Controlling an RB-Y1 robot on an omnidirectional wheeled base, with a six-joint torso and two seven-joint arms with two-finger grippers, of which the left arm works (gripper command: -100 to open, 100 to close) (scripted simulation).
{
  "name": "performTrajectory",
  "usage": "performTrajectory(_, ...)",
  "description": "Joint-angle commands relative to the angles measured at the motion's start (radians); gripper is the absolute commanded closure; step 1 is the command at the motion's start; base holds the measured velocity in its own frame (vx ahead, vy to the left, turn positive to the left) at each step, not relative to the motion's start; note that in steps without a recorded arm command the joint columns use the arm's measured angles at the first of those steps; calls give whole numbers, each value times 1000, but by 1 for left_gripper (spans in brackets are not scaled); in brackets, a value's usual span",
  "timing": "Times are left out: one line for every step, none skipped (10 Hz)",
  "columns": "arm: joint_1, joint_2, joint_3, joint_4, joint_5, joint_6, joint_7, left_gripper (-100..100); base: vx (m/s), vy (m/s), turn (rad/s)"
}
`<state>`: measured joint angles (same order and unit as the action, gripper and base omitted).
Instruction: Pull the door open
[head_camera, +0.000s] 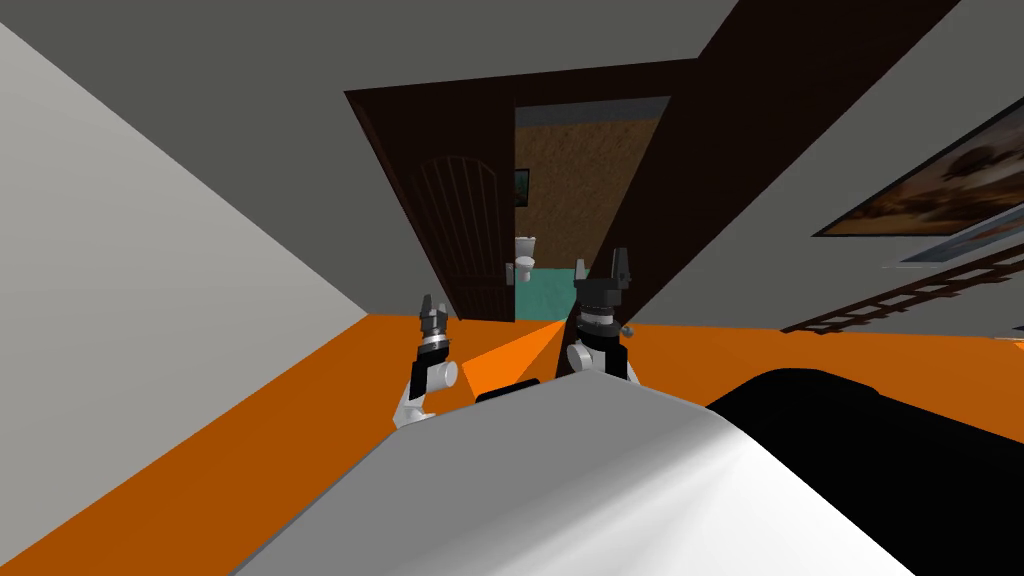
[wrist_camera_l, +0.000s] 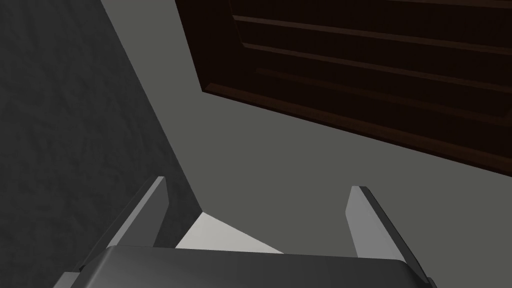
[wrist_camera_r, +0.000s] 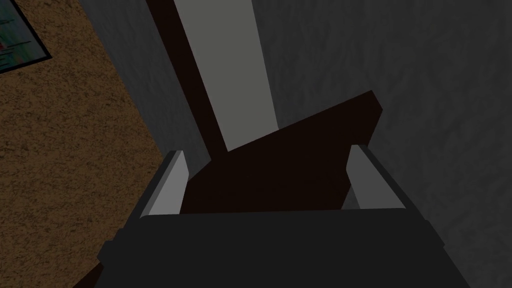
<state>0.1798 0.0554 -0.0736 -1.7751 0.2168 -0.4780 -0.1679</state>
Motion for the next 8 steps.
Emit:
performTrajectory(-24,0,-2,40,8,0,-8,-100,53,23,-20)
performTrajectory(-37,1,-3,62,13,1,-12,-100,67,27,-28)
performTrajectory(-50,1,-5,84,18,2,-17,-100,76,19,-26)
performTrajectory(-63,1,-6,106,23,2,-21,-100,59,23,-21)
performTrajectory(-76,1,-8,128,28,3,-26,-100,51,24,-30)
performTrajectory(-89,1,-9,151,33,4,-30,-100,49,17,-26)
performTrajectory(-103,1,-10,173,38,5,-34,-100,53,19,-21)
performTrajectory(-116,1,-12,195,43,5,-39,-100,53,17,-28)
